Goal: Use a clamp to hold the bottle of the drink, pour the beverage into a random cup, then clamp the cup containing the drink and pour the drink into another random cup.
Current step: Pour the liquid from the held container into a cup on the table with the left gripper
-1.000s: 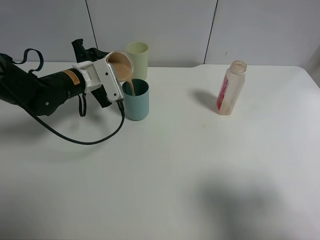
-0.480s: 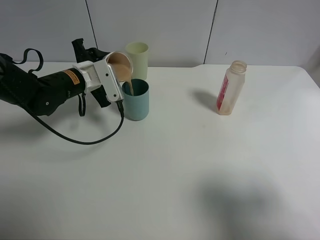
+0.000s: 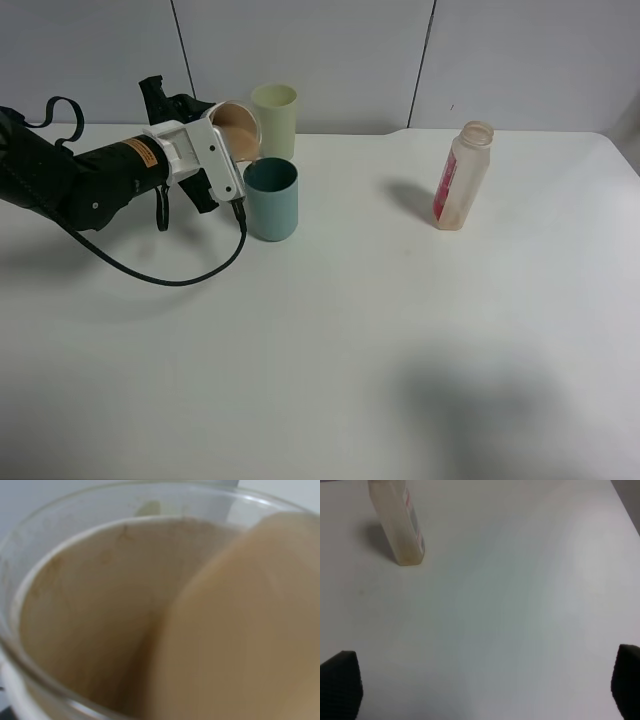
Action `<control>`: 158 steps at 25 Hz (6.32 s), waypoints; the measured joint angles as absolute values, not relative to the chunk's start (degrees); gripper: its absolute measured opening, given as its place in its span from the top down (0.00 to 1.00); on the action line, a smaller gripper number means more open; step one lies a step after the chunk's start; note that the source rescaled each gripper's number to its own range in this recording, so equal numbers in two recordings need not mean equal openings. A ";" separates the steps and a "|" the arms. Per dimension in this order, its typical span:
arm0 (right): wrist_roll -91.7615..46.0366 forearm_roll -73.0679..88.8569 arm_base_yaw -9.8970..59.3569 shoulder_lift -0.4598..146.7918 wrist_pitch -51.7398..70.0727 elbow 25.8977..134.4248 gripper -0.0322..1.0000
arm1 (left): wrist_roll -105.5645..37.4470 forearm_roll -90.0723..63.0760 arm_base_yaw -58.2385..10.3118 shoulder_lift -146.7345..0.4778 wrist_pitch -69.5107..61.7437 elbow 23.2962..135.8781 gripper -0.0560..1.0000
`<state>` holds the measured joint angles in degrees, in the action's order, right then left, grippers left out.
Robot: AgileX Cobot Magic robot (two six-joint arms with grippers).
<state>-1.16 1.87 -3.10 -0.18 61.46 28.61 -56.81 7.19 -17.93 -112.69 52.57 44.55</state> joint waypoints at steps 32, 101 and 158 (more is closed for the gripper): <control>-1.16 1.87 -3.10 -0.18 61.46 28.61 0.00 | -60.91 7.15 -17.93 -112.69 53.82 44.55 0.95; -1.16 1.87 -3.10 -0.18 61.46 28.61 0.00 | -66.92 6.91 -20.64 -112.69 57.18 44.55 0.95; -1.16 1.87 -3.10 -0.18 61.46 28.61 0.00 | -79.94 3.97 -20.64 -112.63 60.29 44.55 0.95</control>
<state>-1.16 1.87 -3.10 -0.18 61.46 28.61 -79.94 3.97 -20.64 -112.63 60.29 44.55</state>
